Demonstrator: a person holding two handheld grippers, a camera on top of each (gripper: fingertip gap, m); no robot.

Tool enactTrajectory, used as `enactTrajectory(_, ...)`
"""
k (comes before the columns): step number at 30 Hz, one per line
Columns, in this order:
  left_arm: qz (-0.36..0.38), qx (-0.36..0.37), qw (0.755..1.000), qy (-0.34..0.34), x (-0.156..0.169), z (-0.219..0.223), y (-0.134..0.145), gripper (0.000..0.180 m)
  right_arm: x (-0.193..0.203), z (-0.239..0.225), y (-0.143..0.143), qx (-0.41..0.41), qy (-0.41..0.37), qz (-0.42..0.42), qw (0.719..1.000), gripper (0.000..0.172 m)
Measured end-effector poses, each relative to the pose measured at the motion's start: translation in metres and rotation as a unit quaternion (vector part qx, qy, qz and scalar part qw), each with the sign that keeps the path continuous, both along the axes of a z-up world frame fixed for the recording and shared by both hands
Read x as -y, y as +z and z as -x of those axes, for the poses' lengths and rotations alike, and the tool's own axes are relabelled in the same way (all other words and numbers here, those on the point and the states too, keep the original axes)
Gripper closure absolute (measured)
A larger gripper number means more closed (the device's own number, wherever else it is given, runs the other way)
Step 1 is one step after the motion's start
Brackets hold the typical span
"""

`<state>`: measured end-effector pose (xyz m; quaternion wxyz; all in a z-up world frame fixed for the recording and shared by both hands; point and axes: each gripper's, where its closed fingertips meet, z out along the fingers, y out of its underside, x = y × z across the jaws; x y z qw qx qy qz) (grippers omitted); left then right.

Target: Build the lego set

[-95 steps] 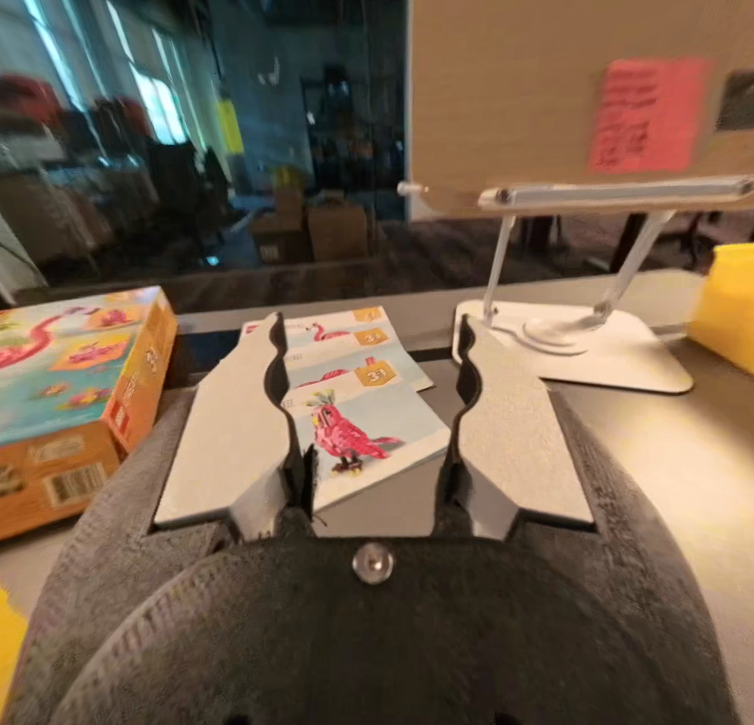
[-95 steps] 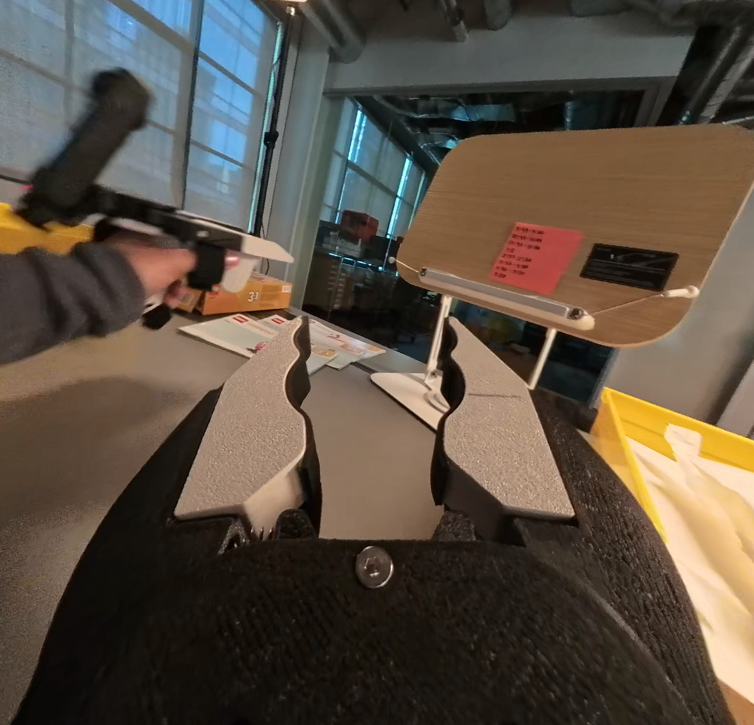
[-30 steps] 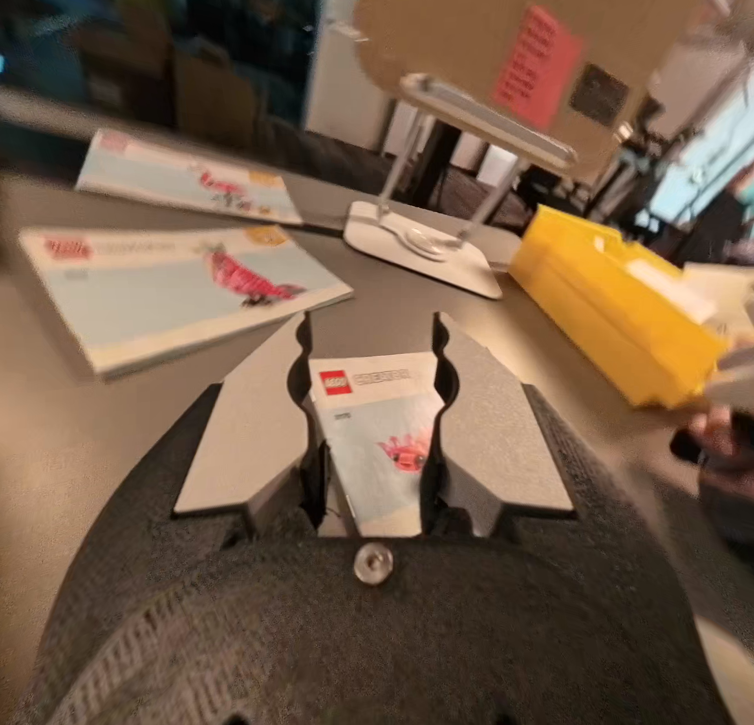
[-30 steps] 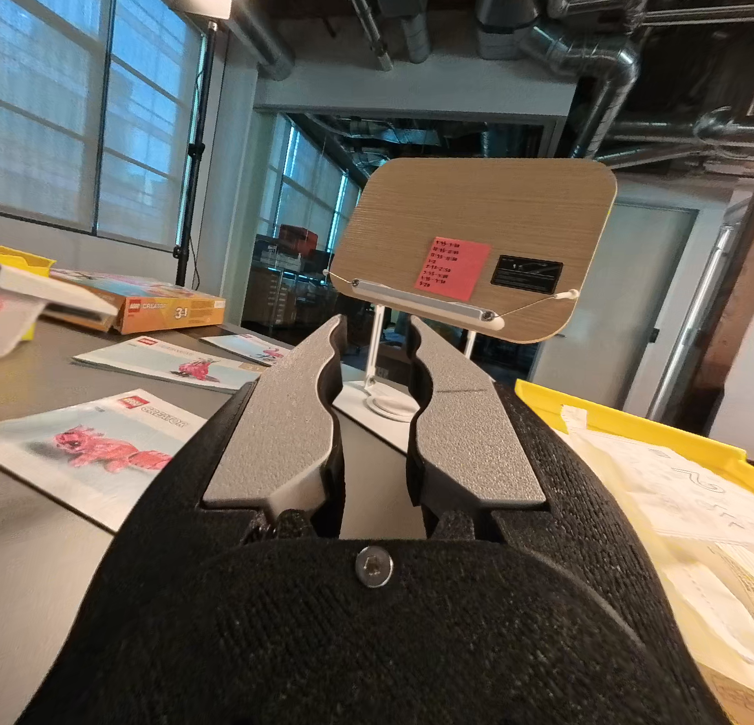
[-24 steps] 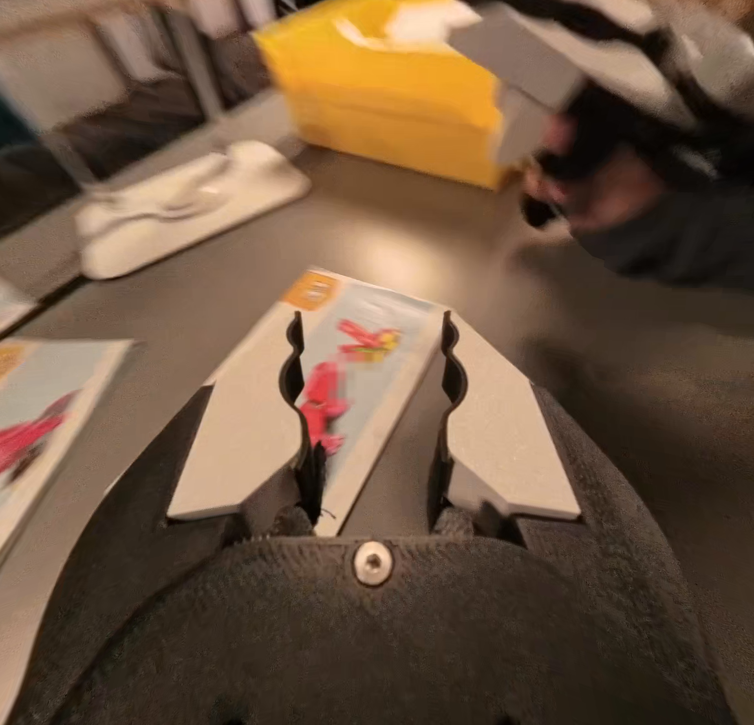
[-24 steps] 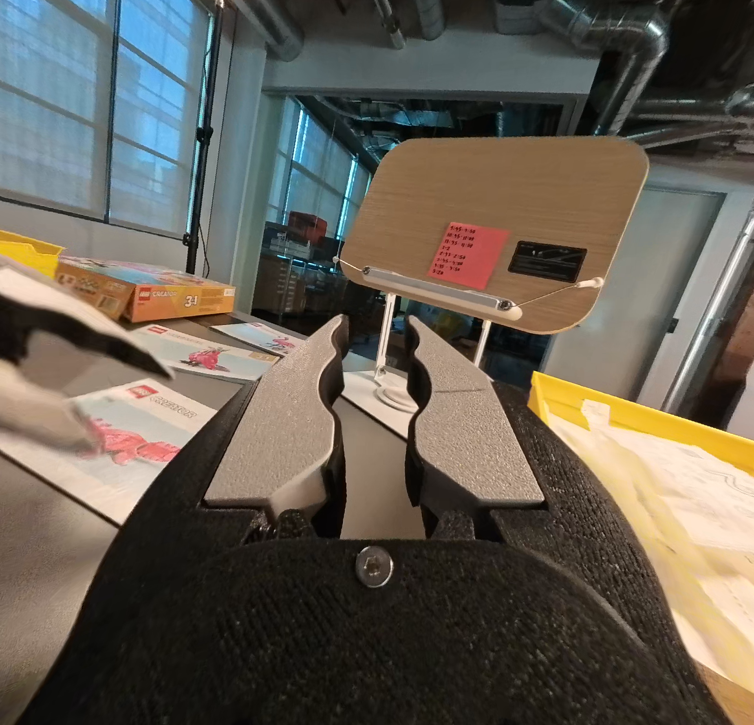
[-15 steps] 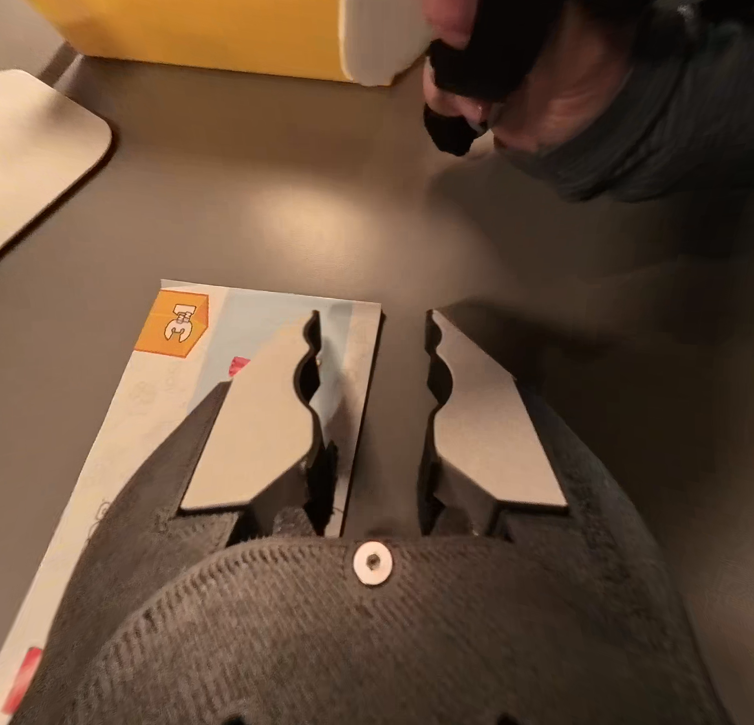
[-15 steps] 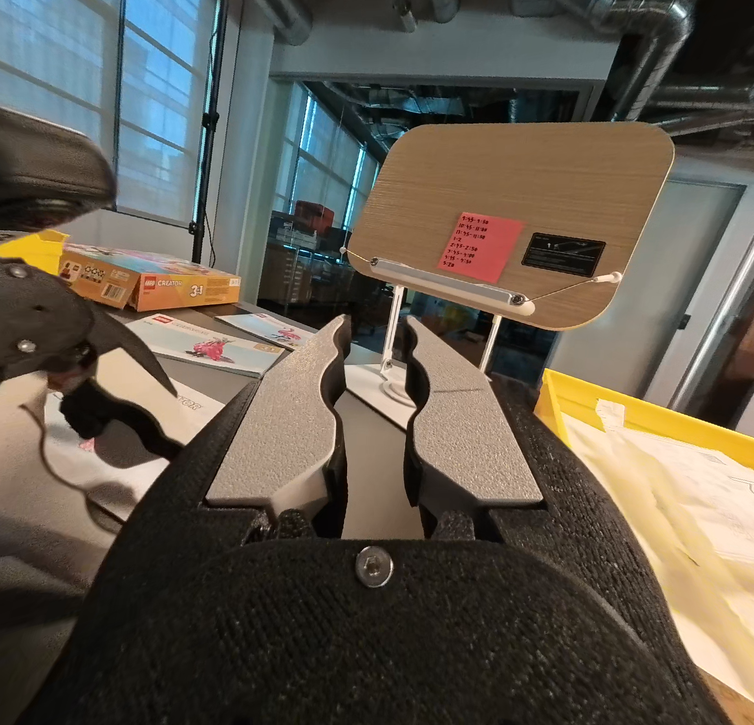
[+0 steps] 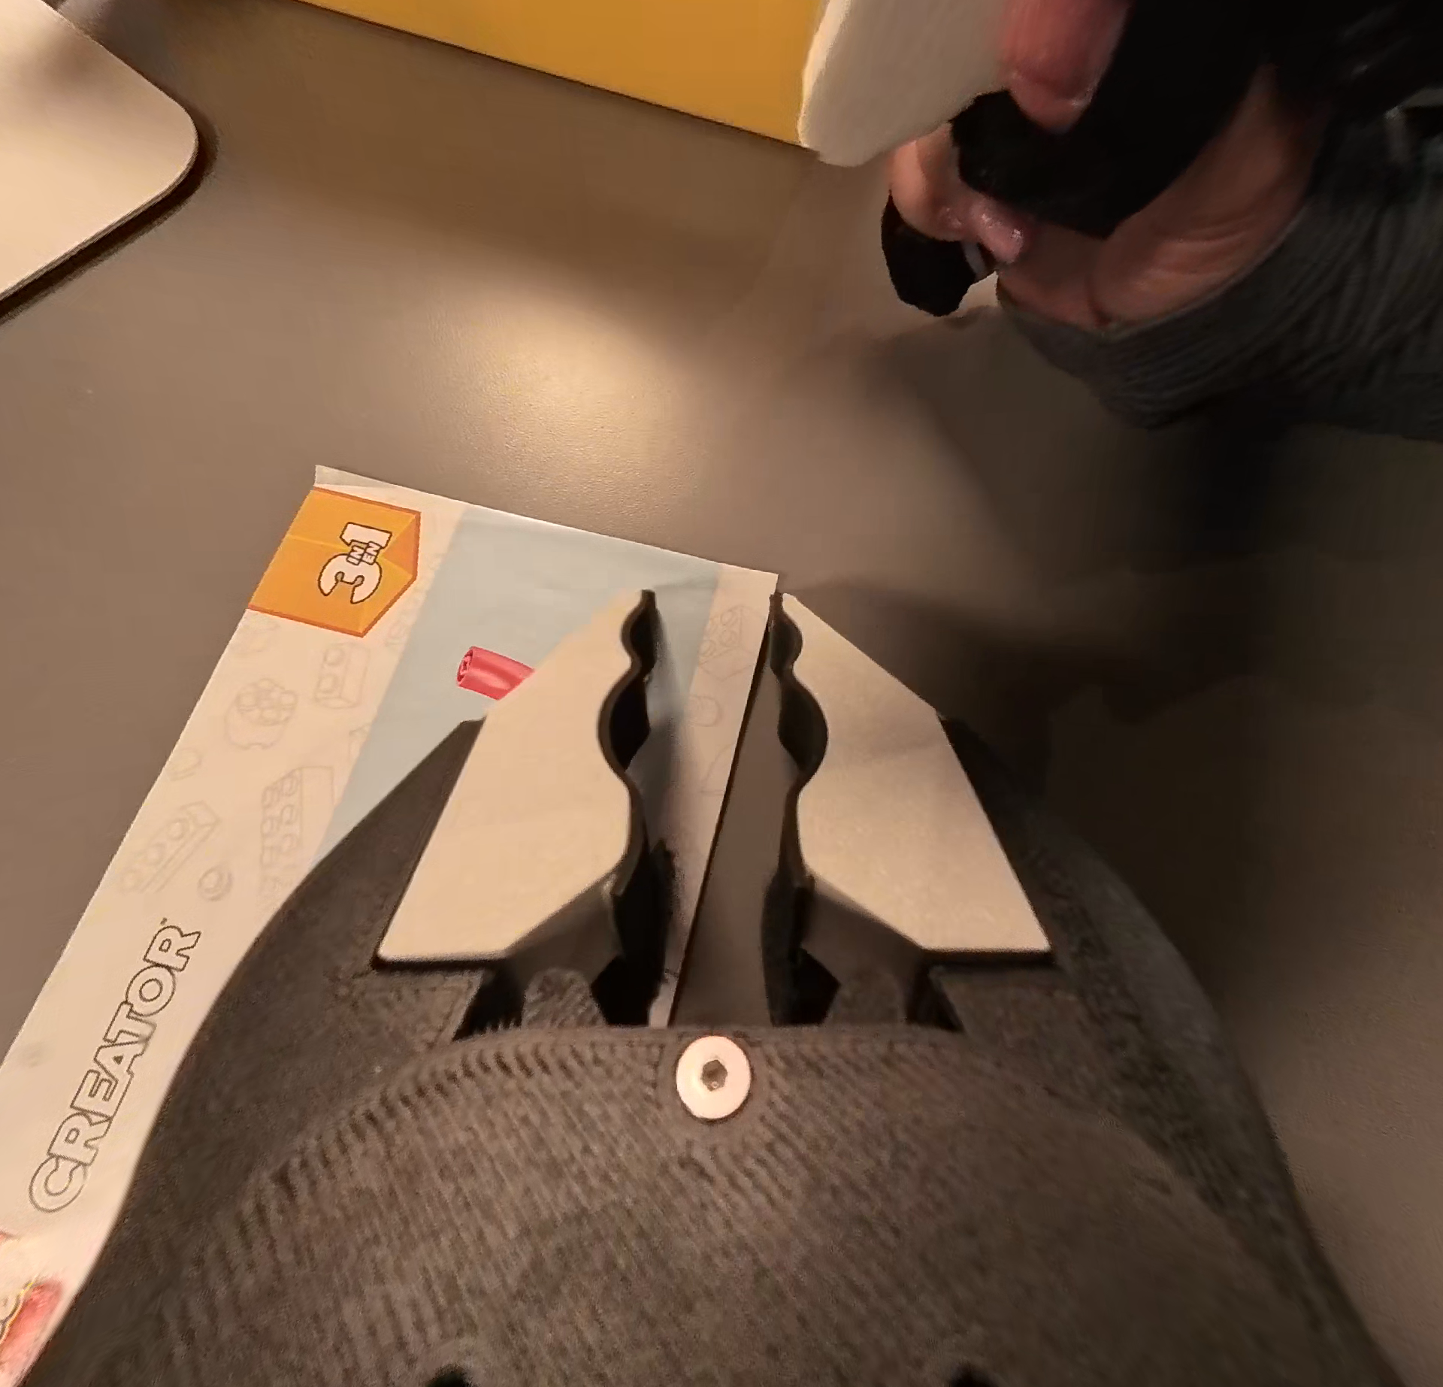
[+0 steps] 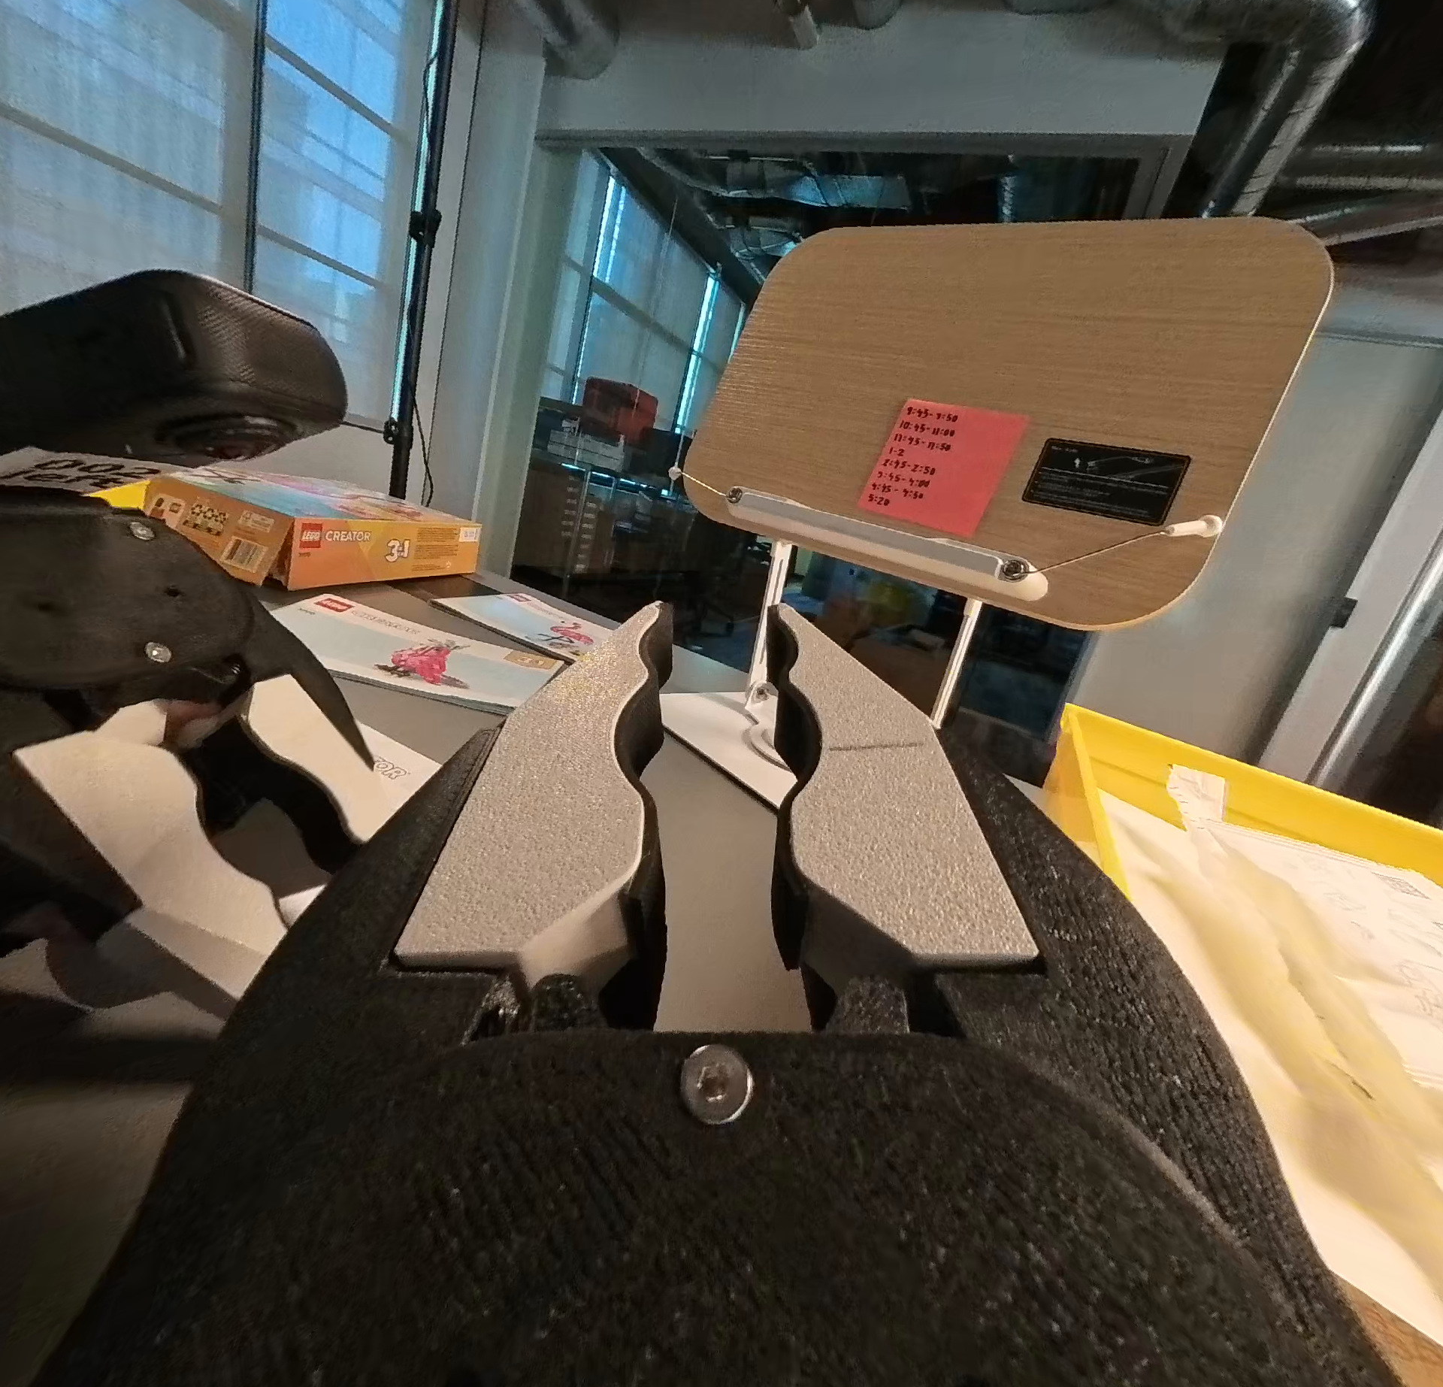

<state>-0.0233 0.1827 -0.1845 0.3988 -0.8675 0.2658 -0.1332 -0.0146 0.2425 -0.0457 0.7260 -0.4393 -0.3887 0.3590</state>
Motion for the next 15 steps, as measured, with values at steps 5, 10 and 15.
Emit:
enactTrajectory(5,0.008,0.020,1.000,0.000,0.0004,-0.0003,0.0013,0.168,0.0006,0.0012,-0.0011,0.004,0.002,0.000,1.000,0.150)
enactTrajectory(10,0.028,0.059,0.998,-0.001,0.0025,-0.0019,0.0033,0.178,0.0008,0.0019,-0.0018,0.006,0.004,0.001,1.000,0.150)
enactTrajectory(15,0.046,0.095,0.994,0.014,0.0021,0.0003,0.0049,0.180,0.0014,0.0028,-0.0026,0.009,0.006,0.001,1.000,0.151)
